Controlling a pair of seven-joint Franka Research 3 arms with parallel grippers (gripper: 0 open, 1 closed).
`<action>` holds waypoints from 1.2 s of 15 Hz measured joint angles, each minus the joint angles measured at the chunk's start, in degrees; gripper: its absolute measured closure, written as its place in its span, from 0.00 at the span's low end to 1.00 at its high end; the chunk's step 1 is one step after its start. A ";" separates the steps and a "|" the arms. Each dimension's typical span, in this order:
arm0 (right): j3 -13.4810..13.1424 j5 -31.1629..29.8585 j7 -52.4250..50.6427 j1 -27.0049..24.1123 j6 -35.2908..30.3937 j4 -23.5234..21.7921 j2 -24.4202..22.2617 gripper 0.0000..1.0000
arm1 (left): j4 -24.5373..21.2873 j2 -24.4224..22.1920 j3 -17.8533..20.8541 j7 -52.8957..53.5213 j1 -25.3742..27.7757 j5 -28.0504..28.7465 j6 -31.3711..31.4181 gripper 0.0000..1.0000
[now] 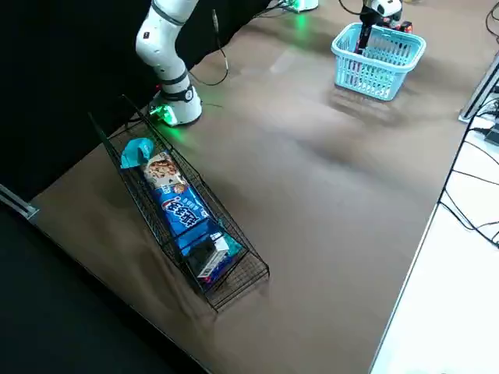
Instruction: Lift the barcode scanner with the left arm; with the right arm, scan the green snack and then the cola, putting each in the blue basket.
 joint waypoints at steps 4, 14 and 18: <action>-0.29 0.00 0.69 -0.28 -0.25 1.19 -1.72 0.00 | 0.15 -0.09 0.81 0.00 0.30 0.01 2.97 0.00; -1.31 -0.16 -5.08 -20.05 -4.69 1.26 -12.97 0.00 | 0.01 0.95 0.88 0.00 1.72 2.45 3.97 0.00; -1.29 -0.16 -12.70 -26.57 -11.58 0.35 -13.31 0.00 | 0.10 0.80 0.64 0.00 1.66 3.09 3.99 0.00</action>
